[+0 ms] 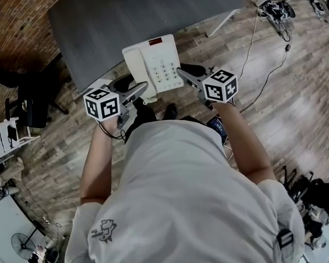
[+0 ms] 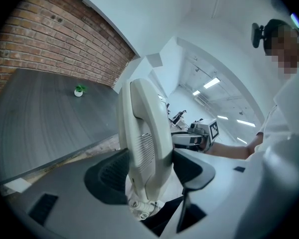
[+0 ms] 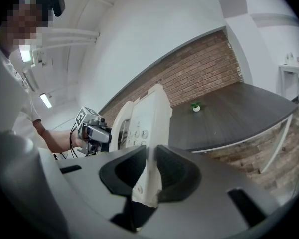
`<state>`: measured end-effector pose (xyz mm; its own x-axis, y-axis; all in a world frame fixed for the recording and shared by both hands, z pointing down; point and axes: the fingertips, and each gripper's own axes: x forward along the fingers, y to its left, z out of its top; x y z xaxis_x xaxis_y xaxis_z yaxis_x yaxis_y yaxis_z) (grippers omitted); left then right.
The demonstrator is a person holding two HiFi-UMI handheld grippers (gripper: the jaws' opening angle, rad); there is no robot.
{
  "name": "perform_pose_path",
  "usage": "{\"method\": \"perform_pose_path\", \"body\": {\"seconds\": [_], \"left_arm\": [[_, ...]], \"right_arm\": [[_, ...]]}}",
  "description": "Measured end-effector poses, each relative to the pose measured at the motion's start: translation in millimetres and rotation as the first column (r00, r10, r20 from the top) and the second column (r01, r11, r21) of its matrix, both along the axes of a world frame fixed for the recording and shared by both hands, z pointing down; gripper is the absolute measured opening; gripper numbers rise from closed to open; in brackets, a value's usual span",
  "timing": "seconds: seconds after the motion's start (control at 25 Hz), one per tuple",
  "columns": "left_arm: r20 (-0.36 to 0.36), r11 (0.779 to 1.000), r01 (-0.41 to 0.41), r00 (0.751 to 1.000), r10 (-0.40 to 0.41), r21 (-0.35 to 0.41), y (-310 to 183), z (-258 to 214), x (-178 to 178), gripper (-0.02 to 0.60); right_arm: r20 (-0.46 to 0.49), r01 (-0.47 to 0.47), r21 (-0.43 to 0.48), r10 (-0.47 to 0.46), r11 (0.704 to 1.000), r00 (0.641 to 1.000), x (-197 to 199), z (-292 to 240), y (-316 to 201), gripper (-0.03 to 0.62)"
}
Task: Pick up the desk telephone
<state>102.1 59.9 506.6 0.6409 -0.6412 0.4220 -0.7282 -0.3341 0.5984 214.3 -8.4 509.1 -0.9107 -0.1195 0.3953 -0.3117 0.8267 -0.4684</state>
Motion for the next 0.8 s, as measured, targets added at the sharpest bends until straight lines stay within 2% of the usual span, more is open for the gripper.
{"method": "perform_pose_path", "body": {"seconds": [0.8], "left_arm": [[0.019, 1.0, 0.004, 1.0, -0.004, 0.009, -0.2, -5.1, -1.2, 0.288]], "right_arm": [[0.016, 0.0, -0.015, 0.0, 1.0, 1.0, -0.5, -0.9, 0.3, 0.075]]}}
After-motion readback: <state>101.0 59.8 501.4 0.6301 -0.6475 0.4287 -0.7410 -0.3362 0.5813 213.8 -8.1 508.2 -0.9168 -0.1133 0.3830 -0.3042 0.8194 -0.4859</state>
